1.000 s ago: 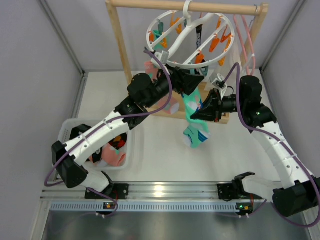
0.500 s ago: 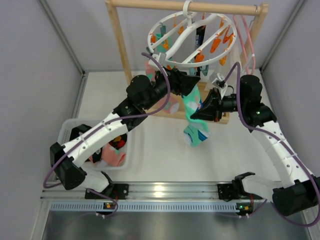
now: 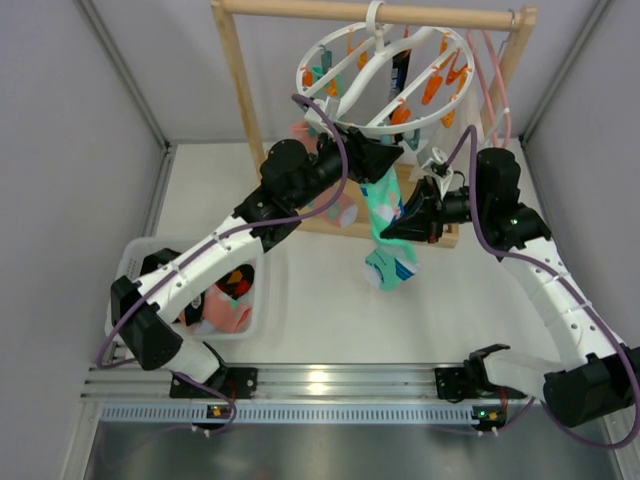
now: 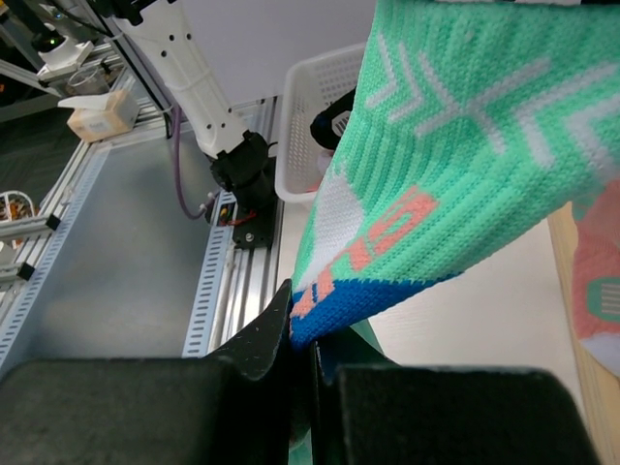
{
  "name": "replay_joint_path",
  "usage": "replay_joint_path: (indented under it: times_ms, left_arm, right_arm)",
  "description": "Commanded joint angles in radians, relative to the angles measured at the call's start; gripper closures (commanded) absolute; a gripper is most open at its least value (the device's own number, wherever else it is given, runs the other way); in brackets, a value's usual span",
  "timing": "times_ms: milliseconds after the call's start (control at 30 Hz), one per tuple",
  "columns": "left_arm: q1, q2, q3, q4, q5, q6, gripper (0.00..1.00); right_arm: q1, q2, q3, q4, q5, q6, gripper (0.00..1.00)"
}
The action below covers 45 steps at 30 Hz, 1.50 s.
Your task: Remove the socks clipped to the hanger
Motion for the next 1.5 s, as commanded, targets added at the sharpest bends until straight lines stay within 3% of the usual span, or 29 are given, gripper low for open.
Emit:
replay_joint_path:
  times_ms: [0,67,167,333,400,567,667,700,800,900,933,1033,1133,1267,1367,1400,1467]
  left_arm:
    - [0.015,0.009,0.049,0.079,0.050,-0.014,0.39]
    - [0.018,0.012,0.049,0.088,0.056,-0.014,0.52]
    - [0.020,0.017,0.049,0.091,0.054,-0.015,0.60]
    - [0.020,0.025,0.051,0.093,0.048,-0.011,0.82]
    - [0.020,0.026,0.052,0.091,0.042,-0.006,1.00]
    - [0.021,0.019,0.040,0.091,0.036,-0.006,1.00]
    - [0.021,-0.004,-0.003,0.091,0.030,-0.003,0.82]
    - [0.021,-0.014,-0.016,0.091,0.025,-0.005,0.67]
    - [0.021,-0.050,-0.072,0.091,0.016,0.003,0.60]
    - [0.021,-0.098,-0.131,0.090,0.019,0.012,0.46]
    - [0.021,-0.128,-0.147,0.090,0.021,0.014,0.35]
    - [0.020,-0.196,-0.225,0.090,0.025,0.015,0.16]
    - [0.020,-0.282,-0.337,0.090,0.022,0.002,0.03]
    - [0.020,-0.399,-0.451,-0.001,-0.079,-0.008,0.02]
    - [0.020,-0.475,-0.462,-0.220,-0.230,-0.002,0.02]
    - [0.020,-0.489,-0.452,-0.371,-0.352,0.003,0.02]
    - [0.020,-0.532,-0.417,-0.500,-0.476,0.005,0.02]
  right_arm:
    - [-0.005,0.004,0.035,-0.056,-0.089,-0.054,1.00]
    - [-0.006,0.010,0.038,-0.064,-0.089,-0.067,1.00]
    - [-0.006,0.013,0.044,-0.073,-0.084,-0.073,1.00]
    - [-0.006,0.018,0.043,-0.085,-0.075,-0.085,1.00]
    - [-0.005,0.017,0.037,-0.092,-0.066,-0.090,1.00]
    - [-0.005,0.000,0.009,-0.089,-0.008,-0.081,1.00]
    - [-0.003,-0.032,-0.034,-0.021,0.130,-0.004,1.00]
    - [-0.003,-0.045,-0.048,-0.004,0.165,0.014,1.00]
    - [-0.005,-0.092,-0.120,0.059,0.259,0.090,1.00]
    - [-0.005,-0.143,-0.186,0.118,0.284,0.142,1.00]
    - [-0.005,-0.151,-0.209,0.129,0.293,0.162,1.00]
    - [-0.003,-0.171,-0.239,0.169,0.318,0.200,1.00]
    - [-0.003,-0.166,-0.253,0.207,0.331,0.244,1.00]
    - [0.029,-0.145,-0.246,0.273,0.406,0.318,1.00]
    - [0.072,-0.122,-0.236,0.370,0.486,0.412,1.00]
    - [0.083,-0.111,-0.241,0.414,0.509,0.491,1.00]
    - [0.128,-0.094,-0.252,0.541,0.570,0.565,1.00]
